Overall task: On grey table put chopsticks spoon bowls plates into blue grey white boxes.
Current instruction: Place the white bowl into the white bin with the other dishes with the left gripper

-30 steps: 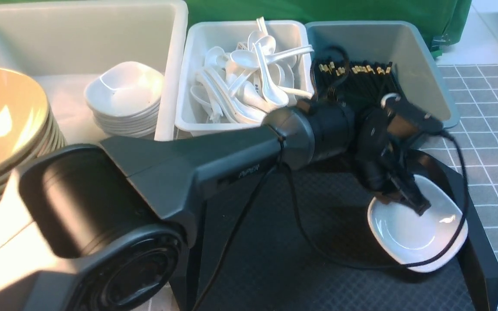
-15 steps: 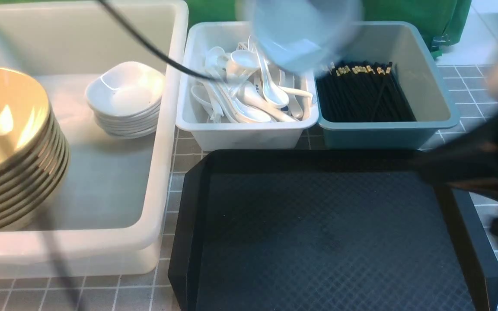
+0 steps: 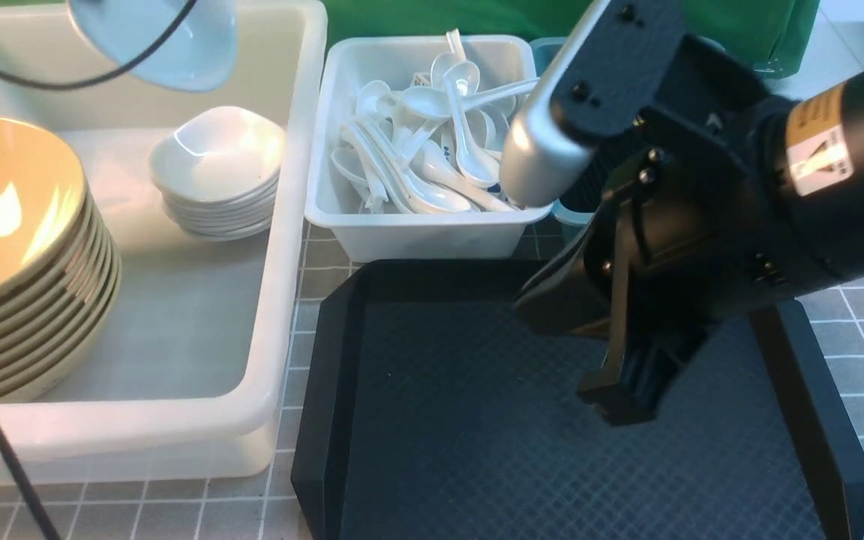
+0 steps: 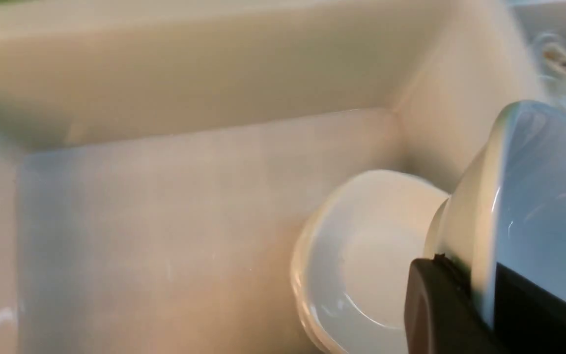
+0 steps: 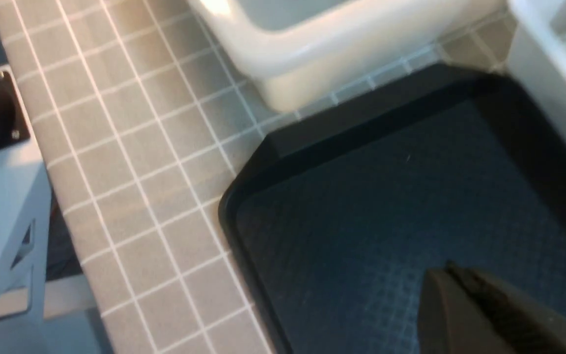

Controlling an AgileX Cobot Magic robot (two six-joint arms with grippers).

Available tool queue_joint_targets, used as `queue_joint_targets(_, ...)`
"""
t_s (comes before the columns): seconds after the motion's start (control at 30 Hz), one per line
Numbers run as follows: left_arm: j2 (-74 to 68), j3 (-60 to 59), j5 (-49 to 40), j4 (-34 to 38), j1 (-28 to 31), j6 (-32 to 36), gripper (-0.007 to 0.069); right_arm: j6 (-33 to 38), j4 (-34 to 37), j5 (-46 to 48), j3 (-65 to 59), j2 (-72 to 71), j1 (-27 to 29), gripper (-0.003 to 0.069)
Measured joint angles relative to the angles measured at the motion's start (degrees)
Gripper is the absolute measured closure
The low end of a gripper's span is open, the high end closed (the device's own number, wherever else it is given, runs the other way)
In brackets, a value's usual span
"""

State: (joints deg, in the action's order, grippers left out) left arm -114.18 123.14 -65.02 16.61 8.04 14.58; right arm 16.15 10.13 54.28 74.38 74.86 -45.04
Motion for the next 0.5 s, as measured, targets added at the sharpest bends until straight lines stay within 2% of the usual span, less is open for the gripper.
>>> queue_joint_targets(0.2, -8.8, 0.0, 1.6, 5.7, 0.4, 4.2, 0.0624, -0.2, 0.0, 0.2, 0.0, 0.2, 0.0, 0.0614)
queue_joint_targets(0.37, -12.3, 0.0, 1.7, 5.8, 0.0, 7.0, 0.0618, -0.3, -0.9, 0.2, 0.0, 0.2, 0.0, 0.0614)
queue_joint_targets(0.47, -12.6, 0.0, 1.8, 4.8, -0.1, 8.1, 0.0587, -0.3, -2.0, 0.2, 0.0, 0.3, 0.0, 0.0614)
queue_joint_targets(0.5, -12.6, 0.0, 1.8, 4.4, -0.1, 9.0, 0.0549, -0.3, -2.4, 0.1, 0.0, 0.4, 0.0, 0.0614)
